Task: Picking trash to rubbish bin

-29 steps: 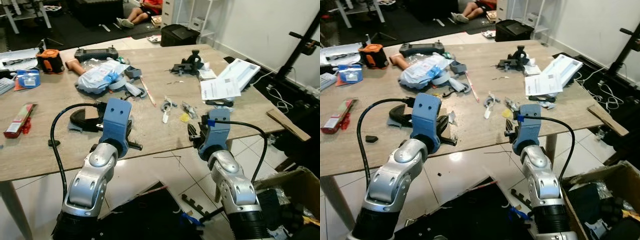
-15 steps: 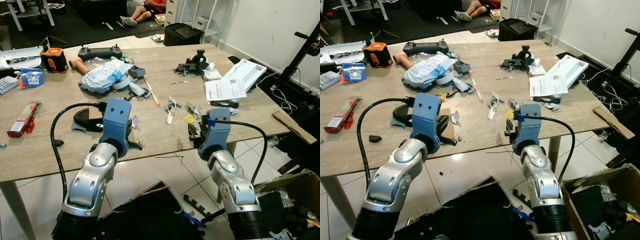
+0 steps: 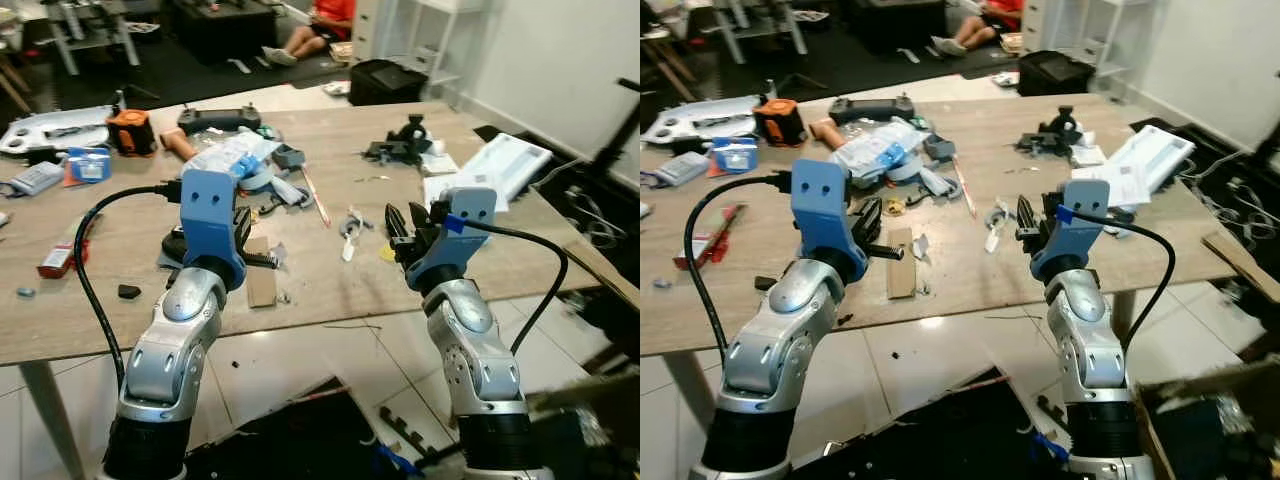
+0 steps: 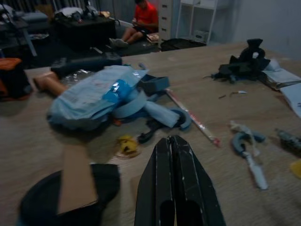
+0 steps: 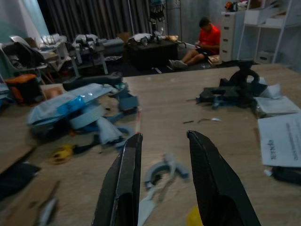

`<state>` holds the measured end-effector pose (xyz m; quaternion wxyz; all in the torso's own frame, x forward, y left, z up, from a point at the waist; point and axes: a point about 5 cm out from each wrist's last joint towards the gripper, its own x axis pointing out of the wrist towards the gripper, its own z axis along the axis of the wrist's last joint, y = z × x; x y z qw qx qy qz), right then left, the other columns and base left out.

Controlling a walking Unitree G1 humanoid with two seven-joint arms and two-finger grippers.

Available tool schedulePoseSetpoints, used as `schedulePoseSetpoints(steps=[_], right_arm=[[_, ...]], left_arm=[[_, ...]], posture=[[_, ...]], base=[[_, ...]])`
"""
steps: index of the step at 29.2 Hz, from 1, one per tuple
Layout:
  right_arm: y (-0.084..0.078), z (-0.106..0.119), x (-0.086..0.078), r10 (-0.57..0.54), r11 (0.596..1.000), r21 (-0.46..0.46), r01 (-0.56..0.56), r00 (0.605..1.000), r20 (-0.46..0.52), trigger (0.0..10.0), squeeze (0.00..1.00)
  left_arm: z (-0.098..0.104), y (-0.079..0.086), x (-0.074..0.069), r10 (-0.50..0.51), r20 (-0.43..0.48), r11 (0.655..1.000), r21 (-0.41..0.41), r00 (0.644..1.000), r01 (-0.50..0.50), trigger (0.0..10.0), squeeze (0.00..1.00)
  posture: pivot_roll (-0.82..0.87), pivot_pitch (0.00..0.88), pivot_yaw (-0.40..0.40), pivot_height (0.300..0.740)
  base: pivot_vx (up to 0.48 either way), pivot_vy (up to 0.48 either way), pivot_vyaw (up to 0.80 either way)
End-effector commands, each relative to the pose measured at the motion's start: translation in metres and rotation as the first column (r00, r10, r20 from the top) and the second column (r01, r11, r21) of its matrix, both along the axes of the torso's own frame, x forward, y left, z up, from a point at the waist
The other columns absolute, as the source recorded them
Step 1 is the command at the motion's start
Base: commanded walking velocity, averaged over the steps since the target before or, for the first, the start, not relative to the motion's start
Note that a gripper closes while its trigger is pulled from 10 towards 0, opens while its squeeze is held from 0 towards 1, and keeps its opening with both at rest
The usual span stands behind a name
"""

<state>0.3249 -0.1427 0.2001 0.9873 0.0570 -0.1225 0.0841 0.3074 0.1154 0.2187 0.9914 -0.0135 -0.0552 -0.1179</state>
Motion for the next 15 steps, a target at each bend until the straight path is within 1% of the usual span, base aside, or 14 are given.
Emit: schedulePoseSetpoints(steps=[1,3,5,10,15], right_arm=[[-0.0001,0.0017,-0.0006,-0.001,1.000,0.004,0.001,1.000,0.011,10.0,0.00],[0.0001,0.0015,-0.0006,0.002,1.000,0.006,-0.002,1.000,0.016,10.0,0.00],[0.0003,0.0017,-0.0007,0.005,1.000,0.006,-0.005,1.000,0.017,10.0,0.00],[0.0008,0.0023,-0.0010,0.009,1.000,0.006,-0.009,1.000,0.020,10.0,0.00],[0.0008,0.0031,-0.0005,0.013,1.000,0.004,-0.013,1.000,0.023,10.0,0.00]], left_arm=[[-0.0021,-0.0031,-0.0009,-0.013,-0.003,1.000,-0.016,1.000,0.013,10.0,0.00],[-0.0022,-0.0032,-0.0002,-0.015,0.000,1.000,-0.020,1.000,0.015,10.0,0.00],[-0.0027,-0.0032,-0.0003,-0.012,0.000,1.000,-0.026,1.000,0.012,10.0,0.00],[-0.0061,-0.0023,-0.0002,-0.003,-0.013,1.000,0.002,1.000,0.003,10.0,0.00],[-0.0061,-0.0028,0.0003,-0.001,-0.012,1.000,-0.003,1.000,0.001,10.0,0.00]], posture=[[0.17,0.116,0.010,0.740],[0.17,0.117,0.007,0.740],[0.17,0.117,0.007,0.740],[0.17,0.117,0.007,0.740],[0.17,0.116,0.007,0.740]], base=[[0.472,0.000,0.00],[0.471,0.000,0.00],[0.000,0.000,0.00],[0.000,0.000,0.00],[0.000,0.000,0.00]])
